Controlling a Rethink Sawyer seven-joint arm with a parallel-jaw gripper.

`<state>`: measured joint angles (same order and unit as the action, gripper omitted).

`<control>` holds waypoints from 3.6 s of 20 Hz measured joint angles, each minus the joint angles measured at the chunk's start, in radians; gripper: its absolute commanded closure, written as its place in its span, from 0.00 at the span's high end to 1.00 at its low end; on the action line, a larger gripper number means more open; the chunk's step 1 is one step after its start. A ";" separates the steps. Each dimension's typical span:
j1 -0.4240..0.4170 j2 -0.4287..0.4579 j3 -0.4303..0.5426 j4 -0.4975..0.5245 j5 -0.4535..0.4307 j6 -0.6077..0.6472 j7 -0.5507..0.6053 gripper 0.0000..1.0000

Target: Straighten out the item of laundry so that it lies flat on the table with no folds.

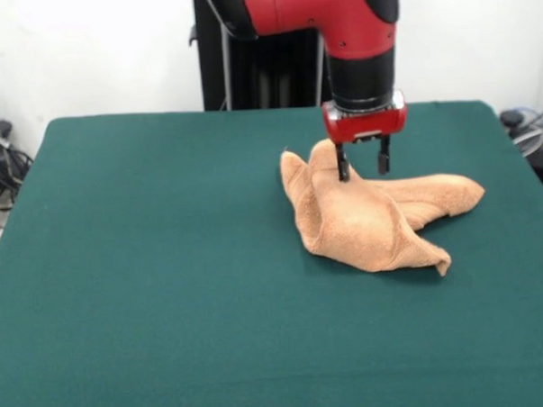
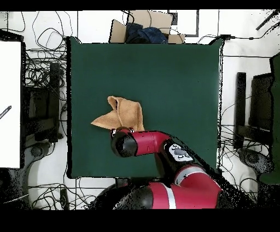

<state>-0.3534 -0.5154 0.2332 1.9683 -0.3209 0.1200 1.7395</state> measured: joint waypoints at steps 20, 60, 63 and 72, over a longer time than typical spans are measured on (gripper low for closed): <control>0.000 0.021 0.000 -0.011 0.000 -0.016 0.000 1.00; 0.009 -0.059 -0.001 0.014 0.030 -0.077 0.000 1.00; 0.004 -0.057 -0.004 0.025 0.030 -0.077 0.000 1.00; -0.008 0.033 -0.076 0.033 -0.002 -0.218 0.000 1.00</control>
<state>-0.3616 -0.4819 0.1574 2.0012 -0.3230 -0.0978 1.7395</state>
